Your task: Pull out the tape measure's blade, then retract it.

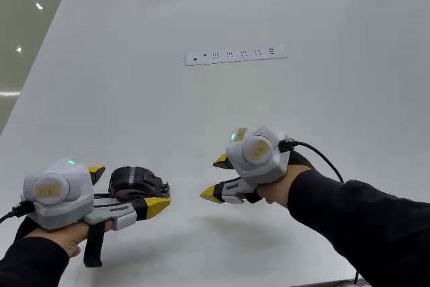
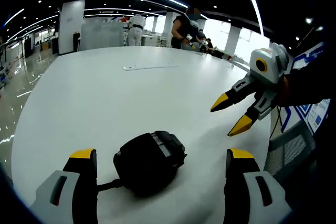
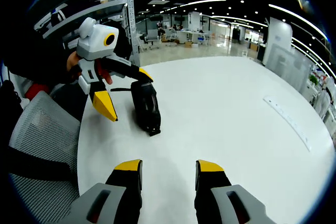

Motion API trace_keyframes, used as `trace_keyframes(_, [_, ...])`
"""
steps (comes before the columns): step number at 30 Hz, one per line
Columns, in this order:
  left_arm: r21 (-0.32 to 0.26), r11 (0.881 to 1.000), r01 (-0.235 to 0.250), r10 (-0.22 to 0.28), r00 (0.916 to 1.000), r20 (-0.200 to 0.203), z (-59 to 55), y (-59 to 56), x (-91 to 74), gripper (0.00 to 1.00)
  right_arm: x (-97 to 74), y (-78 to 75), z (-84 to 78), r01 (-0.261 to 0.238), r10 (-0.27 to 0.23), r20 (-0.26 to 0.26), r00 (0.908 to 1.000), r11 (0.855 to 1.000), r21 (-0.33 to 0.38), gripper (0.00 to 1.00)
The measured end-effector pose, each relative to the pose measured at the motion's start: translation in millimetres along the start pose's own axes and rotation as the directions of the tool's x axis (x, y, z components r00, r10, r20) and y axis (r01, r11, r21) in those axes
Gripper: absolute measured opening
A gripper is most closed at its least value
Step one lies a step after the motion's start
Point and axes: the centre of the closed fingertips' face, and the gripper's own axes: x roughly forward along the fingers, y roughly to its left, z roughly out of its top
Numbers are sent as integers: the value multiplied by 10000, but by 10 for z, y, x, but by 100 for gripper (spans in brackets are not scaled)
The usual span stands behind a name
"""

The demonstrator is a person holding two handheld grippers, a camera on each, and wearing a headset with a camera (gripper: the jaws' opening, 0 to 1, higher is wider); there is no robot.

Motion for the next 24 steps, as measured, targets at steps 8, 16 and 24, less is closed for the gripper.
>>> trace_keyframes(8, [100, 9996, 264, -264, 9996, 25, -4, 13, -112, 99, -347, -154, -175, 507, -526, 339, 9980, 9972, 554, 42])
trace_keyframes(16, [322, 9980, 546, -562, 9969, 543, 78, 30, -241, 99, -597, -270, -354, 1051, -1066, 205, 9941, 9925, 625, 50])
trace_keyframes(24, [523, 9980, 368, -356, 9991, -233, -96, 106, -309, 99, -811, -246, -587, 1126, -1143, 126, 9934, 9891, 949, 57])
